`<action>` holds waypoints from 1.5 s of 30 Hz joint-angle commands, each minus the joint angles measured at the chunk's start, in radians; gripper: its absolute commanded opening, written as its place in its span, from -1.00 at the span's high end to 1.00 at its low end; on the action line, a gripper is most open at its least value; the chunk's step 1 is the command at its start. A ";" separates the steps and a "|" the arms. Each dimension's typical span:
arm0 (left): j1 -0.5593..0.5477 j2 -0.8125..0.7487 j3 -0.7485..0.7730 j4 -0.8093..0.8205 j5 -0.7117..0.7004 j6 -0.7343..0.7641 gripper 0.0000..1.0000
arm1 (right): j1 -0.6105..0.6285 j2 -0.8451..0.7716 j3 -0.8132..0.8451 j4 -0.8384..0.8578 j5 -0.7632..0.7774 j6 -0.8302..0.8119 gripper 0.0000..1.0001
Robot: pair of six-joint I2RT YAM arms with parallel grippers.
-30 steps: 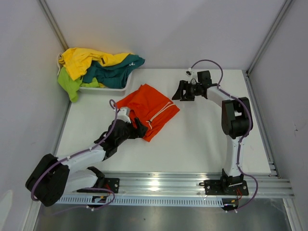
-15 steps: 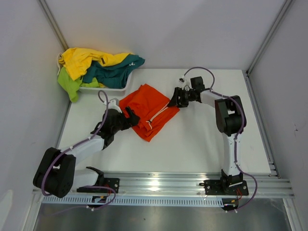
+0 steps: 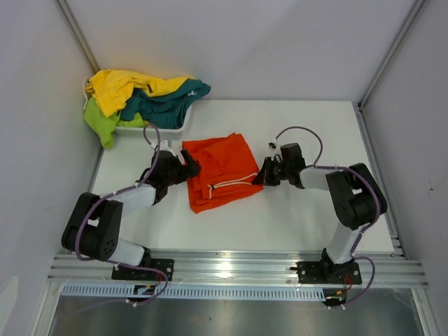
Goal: Fold and stack the shorts
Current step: Fold the shorts
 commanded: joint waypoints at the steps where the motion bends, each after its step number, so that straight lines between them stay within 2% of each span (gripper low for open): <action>1: 0.009 0.017 0.049 0.025 0.019 0.015 -0.89 | 0.107 -0.167 -0.109 0.110 0.204 0.054 1.00; 2: 0.009 0.018 0.050 0.021 0.020 0.020 -0.90 | 0.151 -0.220 -0.152 0.103 0.225 0.052 0.90; 3: 0.009 0.020 0.055 0.018 0.020 0.024 -0.90 | 0.174 -0.247 -0.167 0.090 0.247 0.055 0.90; 4: 0.009 0.021 0.061 0.015 0.020 0.036 -0.90 | 0.194 -0.267 -0.178 0.076 0.294 0.057 0.51; 5: 0.009 0.024 0.066 0.013 0.022 0.043 -0.90 | 0.213 -0.281 -0.184 0.047 0.298 0.055 0.30; 6: 0.009 0.032 0.069 0.007 0.023 0.050 -0.90 | 0.236 -0.293 -0.177 0.018 0.302 0.046 -0.05; 9: 0.009 0.038 0.081 0.008 0.026 0.055 -0.90 | 0.236 -0.310 -0.173 -0.033 0.301 0.043 -0.41; 10: 0.009 0.043 0.086 0.012 0.034 0.055 -0.90 | 0.230 -0.311 -0.172 -0.041 0.292 0.041 -0.45; 18: 0.007 0.093 0.124 0.013 0.052 0.072 -0.90 | 0.135 -0.282 -0.131 -0.047 0.210 0.023 -0.59; 27: -0.010 0.174 0.164 -0.002 0.030 0.098 -0.84 | 0.038 -0.075 0.069 -0.038 0.085 0.005 -0.58; 33: -0.014 0.193 0.149 0.004 0.000 0.098 -0.37 | 0.010 0.041 0.127 0.037 0.019 0.046 -0.55; 34: -0.013 0.198 0.144 0.007 -0.006 0.096 -0.03 | 0.010 0.054 0.135 0.045 0.013 0.048 -0.55; 37: -0.010 0.196 0.132 0.031 0.003 0.095 0.77 | 0.006 0.100 0.161 0.057 0.002 0.060 -0.54; 40: -0.005 0.198 0.141 0.022 0.005 0.101 0.94 | 0.001 0.124 0.169 0.071 0.000 0.061 -0.52; 45: 0.016 0.190 0.126 0.054 0.054 0.103 0.99 | -0.005 0.144 0.169 0.108 -0.044 0.072 -0.48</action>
